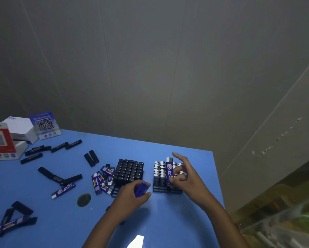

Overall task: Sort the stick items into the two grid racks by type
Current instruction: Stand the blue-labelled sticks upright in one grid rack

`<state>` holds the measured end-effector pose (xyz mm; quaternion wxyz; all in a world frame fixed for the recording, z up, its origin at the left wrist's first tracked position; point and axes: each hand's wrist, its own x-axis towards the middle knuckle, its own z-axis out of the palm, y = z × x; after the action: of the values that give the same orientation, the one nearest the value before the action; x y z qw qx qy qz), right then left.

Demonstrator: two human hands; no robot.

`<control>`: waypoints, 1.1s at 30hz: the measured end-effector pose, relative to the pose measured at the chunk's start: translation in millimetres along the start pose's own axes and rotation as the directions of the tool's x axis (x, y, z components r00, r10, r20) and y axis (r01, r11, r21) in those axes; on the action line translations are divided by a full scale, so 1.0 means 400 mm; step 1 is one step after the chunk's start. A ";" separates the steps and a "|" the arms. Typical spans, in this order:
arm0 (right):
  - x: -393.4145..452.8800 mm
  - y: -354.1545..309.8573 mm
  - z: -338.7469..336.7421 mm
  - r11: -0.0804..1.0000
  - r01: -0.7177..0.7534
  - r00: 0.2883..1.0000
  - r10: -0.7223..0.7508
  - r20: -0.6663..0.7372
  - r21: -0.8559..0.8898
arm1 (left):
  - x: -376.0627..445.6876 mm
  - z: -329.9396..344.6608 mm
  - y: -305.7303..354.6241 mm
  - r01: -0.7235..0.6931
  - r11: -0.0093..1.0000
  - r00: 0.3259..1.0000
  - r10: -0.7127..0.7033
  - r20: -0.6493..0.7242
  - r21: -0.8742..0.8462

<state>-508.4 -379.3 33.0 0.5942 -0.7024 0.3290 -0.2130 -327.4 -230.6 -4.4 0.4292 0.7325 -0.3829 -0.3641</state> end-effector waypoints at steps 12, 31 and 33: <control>0.035 0.026 0.038 0.957 0.064 0.981 -0.112 -0.157 -0.283 | 0.023 -0.003 -0.034 0.031 0.999 0.999 -0.030 -0.033 0.010; 0.082 0.164 0.127 0.804 0.110 0.974 -0.204 -0.098 -0.584 | 0.030 -0.022 -0.088 0.058 0.997 0.997 -0.055 -0.057 0.053; 0.084 0.163 0.129 0.772 0.121 0.975 -0.212 -0.073 -0.624 | 0.033 -0.025 -0.087 0.061 0.997 0.997 -0.058 -0.050 0.049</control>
<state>-463.2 -372.6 -44.1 0.2872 -0.8673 0.3571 -0.1943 -304.4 -226.7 -35.2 0.4085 0.7629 -0.3595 -0.3491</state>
